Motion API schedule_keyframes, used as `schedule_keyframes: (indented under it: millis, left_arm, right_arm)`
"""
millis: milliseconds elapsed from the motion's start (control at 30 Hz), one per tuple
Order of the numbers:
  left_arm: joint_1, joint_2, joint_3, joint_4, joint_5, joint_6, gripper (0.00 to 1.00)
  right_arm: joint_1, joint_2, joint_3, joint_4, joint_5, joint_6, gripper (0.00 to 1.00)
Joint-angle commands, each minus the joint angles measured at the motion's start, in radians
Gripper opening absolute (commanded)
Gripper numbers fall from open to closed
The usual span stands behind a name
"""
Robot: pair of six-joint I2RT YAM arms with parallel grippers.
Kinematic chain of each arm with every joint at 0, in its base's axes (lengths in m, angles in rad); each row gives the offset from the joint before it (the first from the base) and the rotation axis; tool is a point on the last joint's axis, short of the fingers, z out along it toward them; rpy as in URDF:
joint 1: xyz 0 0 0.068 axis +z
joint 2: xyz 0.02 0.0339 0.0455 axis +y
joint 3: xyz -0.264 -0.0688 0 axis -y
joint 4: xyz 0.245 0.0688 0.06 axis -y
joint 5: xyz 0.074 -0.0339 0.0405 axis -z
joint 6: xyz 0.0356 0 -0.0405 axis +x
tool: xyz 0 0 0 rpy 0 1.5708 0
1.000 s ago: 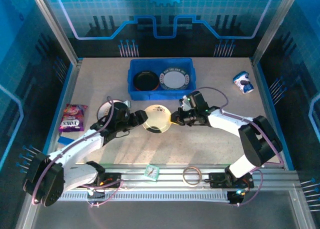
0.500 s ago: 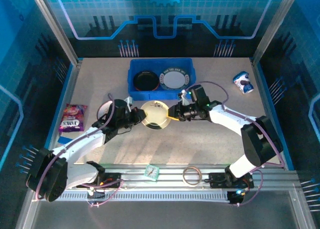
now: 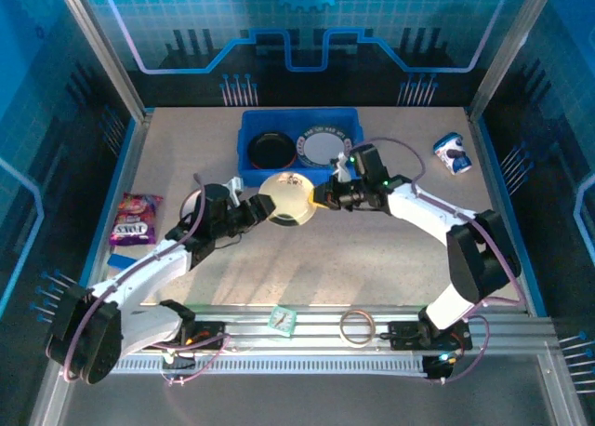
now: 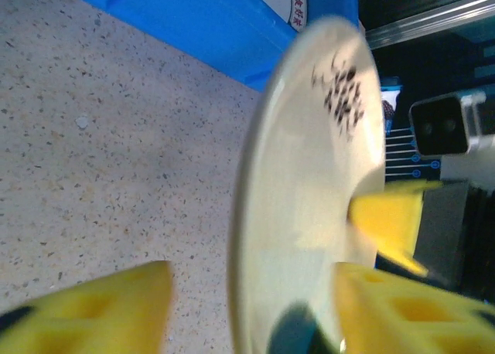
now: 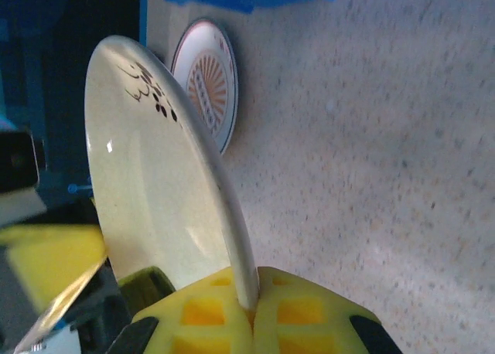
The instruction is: Place the plates into the plastic bin on the countertop
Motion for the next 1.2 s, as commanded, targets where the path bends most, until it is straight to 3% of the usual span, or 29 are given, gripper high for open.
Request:
schedule_keyframes:
  millis: [0, 333, 500, 967, 1167]
  left_arm:
    - [0.013, -0.072, -0.022, -0.092, -0.059, 0.039, 0.99]
    - [0.016, -0.185, -0.067, -0.218, -0.185, 0.100, 0.99]
    - [0.016, -0.201, -0.079, -0.214, -0.175, 0.107, 0.99]
    - [0.018, -0.254, -0.075, -0.278, -0.205, 0.114, 0.99]
    - [0.018, -0.255, -0.081, -0.279, -0.216, 0.114, 0.99]
  right_arm:
    - [-0.018, 0.029, 0.146, -0.069, 0.083, -0.034, 0.00]
    - [-0.024, 0.309, 0.576, -0.198, 0.211, -0.055, 0.00]
    - [-0.029, 0.470, 0.790, -0.242, 0.242, -0.053, 0.00]
    - [-0.094, 0.927, 1.355, -0.439, 0.155, -0.031, 0.00]
    - [-0.082, 0.971, 1.364, -0.425, 0.154, -0.017, 0.00]
